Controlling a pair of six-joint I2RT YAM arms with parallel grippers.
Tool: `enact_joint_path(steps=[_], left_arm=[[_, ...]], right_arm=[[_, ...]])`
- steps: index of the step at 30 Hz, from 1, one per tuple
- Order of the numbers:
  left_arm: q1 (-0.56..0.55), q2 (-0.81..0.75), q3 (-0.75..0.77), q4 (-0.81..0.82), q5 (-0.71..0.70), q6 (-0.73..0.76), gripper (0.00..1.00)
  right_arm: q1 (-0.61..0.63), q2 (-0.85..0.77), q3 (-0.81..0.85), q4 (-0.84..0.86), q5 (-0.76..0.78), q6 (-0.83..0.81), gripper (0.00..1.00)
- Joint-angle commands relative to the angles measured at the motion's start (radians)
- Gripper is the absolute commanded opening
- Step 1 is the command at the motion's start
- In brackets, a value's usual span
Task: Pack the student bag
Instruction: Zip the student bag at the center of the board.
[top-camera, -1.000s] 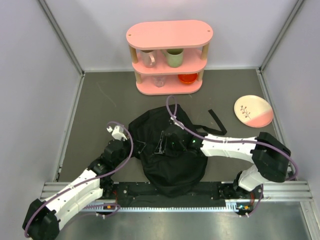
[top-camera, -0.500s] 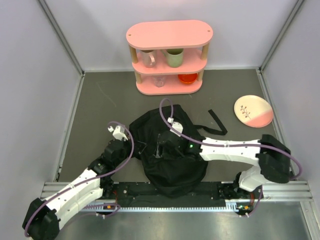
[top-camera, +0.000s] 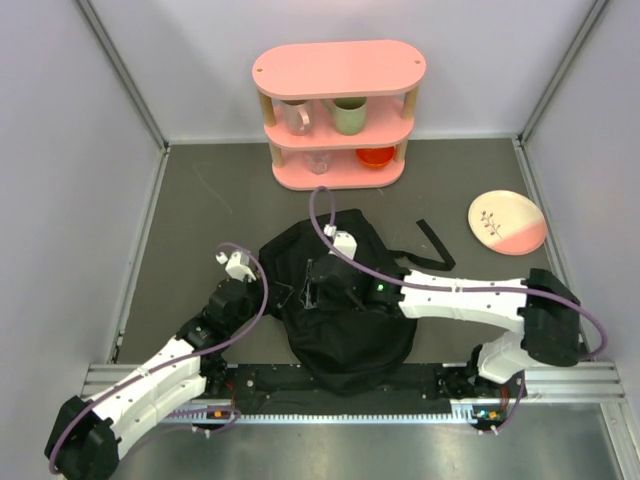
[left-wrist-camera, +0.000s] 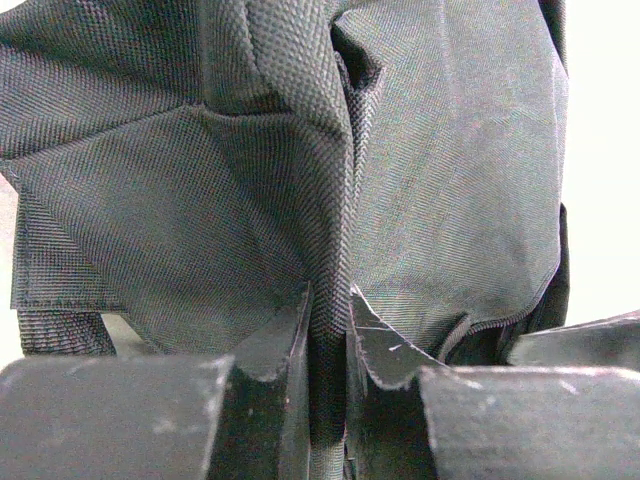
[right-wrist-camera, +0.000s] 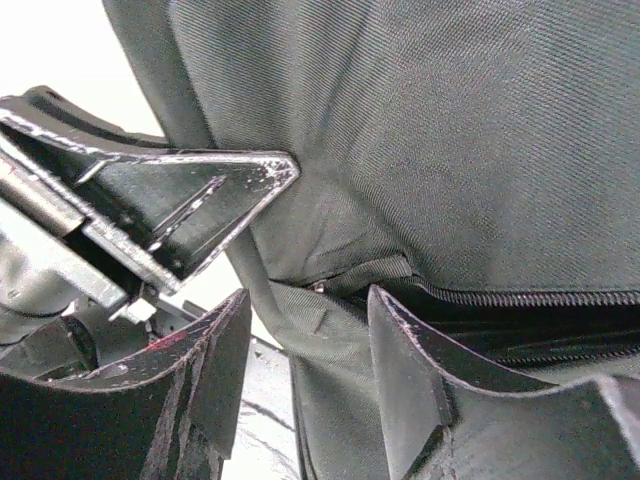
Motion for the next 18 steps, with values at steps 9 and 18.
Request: enact_joint_path(steps=[9,18], left_arm=[[-0.007,-0.023,-0.009,0.023,0.045,0.008,0.18],[-0.007,-0.014,-0.006,0.028,0.050,0.010,0.17]], right_arm=[[-0.051,0.067,0.017,0.017,-0.052,0.023,0.45],[-0.027,0.090,-0.013,-0.022,-0.083,0.069,0.45]])
